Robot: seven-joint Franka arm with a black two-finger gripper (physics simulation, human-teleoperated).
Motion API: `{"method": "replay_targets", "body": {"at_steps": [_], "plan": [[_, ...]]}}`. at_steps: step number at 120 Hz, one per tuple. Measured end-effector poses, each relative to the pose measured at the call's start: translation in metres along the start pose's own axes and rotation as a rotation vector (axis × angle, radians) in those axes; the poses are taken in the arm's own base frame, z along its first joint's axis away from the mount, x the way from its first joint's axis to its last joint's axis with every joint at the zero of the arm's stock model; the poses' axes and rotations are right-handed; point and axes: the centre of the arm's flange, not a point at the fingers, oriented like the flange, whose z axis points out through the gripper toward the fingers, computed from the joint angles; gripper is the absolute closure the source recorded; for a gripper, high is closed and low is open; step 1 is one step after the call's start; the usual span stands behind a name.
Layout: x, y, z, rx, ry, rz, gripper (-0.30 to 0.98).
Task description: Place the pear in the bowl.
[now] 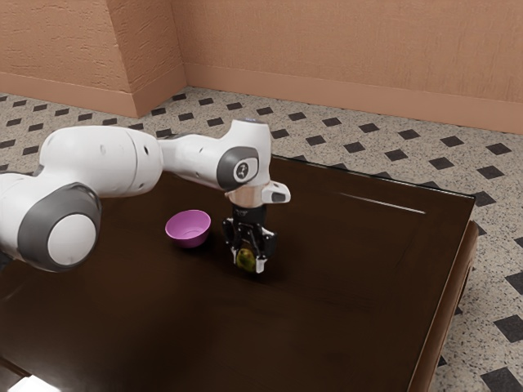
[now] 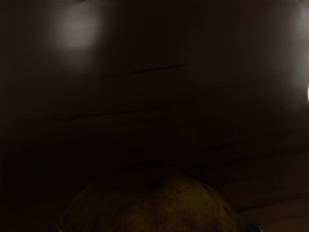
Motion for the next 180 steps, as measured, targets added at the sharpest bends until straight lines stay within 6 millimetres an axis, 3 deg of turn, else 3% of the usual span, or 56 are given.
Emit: {"method": "replay_targets", "body": {"at_steps": [13, 27, 45, 57, 74, 85, 116, 137, 160, 180], "plan": [[-0.003, -0.002, -0.011, 0.005, 0.007, -0.002, 0.46], [-0.015, -0.014, -0.048, 0.011, 0.033, -0.022, 0.57], [-0.031, -0.077, -0.112, 0.04, 0.074, -0.118, 0.66], [-0.041, -0.114, -0.127, 0.059, 0.06, -0.17, 0.58], [-0.048, -0.16, -0.115, 0.071, 0.009, -0.237, 0.53], [-0.045, -0.172, -0.094, 0.067, -0.03, -0.25, 0.52], [-0.031, -0.172, -0.063, 0.065, -0.073, -0.242, 0.56], [-0.02, -0.178, -0.071, 0.07, -0.02, -0.248, 0.56], [-0.016, -0.179, -0.073, 0.059, 0.017, -0.248, 0.26], [-0.014, -0.178, -0.074, 0.053, 0.031, -0.245, 0.12]]}}
